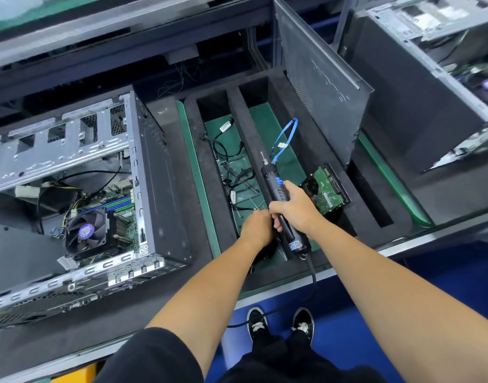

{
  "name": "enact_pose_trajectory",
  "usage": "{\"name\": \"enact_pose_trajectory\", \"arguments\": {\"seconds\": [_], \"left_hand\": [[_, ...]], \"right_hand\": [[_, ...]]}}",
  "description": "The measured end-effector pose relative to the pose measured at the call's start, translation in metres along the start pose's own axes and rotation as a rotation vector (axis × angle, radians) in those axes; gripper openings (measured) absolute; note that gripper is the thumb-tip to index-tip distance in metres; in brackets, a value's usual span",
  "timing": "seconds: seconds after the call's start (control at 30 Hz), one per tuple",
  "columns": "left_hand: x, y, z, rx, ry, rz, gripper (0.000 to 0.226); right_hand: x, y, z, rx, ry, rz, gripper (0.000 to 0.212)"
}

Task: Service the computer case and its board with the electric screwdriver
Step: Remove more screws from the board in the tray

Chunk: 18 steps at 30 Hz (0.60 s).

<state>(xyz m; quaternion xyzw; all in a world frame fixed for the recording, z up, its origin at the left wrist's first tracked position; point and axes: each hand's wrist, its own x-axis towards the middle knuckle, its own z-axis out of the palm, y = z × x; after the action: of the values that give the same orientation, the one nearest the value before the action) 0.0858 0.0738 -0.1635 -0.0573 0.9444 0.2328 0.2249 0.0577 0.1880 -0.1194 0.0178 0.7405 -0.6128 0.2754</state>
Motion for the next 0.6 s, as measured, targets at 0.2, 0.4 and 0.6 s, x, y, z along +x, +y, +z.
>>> {"name": "enact_pose_trajectory", "arguments": {"seconds": [0.2, 0.4, 0.6], "left_hand": [[0.001, -0.002, -0.002, -0.037, -0.047, -0.068, 0.016], [0.008, -0.003, -0.023, -0.11, 0.031, -0.23, 0.015], [0.003, -0.004, -0.015, 0.032, -0.019, -0.138, 0.02]], "right_hand": [[0.0, -0.001, 0.0, -0.008, -0.013, -0.002, 0.025], [0.001, -0.001, -0.002, 0.011, -0.039, 0.008, 0.034], [0.001, -0.001, -0.001, 0.013, -0.038, 0.012, 0.033]]}}
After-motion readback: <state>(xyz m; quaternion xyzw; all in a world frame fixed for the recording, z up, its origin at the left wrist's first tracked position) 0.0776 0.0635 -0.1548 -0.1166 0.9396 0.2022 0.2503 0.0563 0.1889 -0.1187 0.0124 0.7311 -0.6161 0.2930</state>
